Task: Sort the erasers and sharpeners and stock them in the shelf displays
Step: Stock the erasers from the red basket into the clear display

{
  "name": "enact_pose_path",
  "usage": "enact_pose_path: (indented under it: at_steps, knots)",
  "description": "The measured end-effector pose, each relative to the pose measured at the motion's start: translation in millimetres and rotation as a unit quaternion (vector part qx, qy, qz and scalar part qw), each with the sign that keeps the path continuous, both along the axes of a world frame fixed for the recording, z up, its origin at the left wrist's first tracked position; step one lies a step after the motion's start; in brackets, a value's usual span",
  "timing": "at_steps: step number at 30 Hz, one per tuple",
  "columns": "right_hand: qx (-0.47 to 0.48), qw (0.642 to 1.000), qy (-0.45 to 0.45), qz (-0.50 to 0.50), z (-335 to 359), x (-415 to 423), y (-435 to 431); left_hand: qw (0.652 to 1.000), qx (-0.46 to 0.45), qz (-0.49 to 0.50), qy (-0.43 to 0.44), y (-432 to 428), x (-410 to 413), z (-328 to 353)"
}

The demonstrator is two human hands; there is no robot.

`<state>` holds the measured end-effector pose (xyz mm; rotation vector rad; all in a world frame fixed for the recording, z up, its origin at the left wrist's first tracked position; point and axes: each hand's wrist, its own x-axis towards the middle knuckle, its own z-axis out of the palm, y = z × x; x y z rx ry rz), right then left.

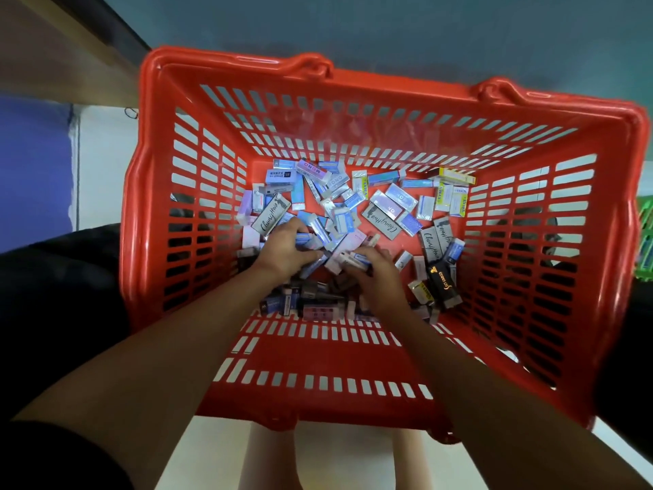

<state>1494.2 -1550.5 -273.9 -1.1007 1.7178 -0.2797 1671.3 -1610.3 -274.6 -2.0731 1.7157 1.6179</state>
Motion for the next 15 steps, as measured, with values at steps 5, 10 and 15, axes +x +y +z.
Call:
enact_pose_path:
  at_steps: [5, 10, 15]
  knots:
    - [0.031, 0.995, -0.046, -0.086, 14, -14, 0, 0.986, -0.020, -0.145, -0.075, 15, -12, 6]
    - [0.023, 0.995, -0.053, -0.082, 36, -29, 5, 0.970, -0.057, -0.186, -0.144, 20, -16, 12]
    - [0.031, 0.980, -0.094, -0.170, 49, -32, 2, 0.988, -0.065, -0.112, -0.085, 6, 0, 31]
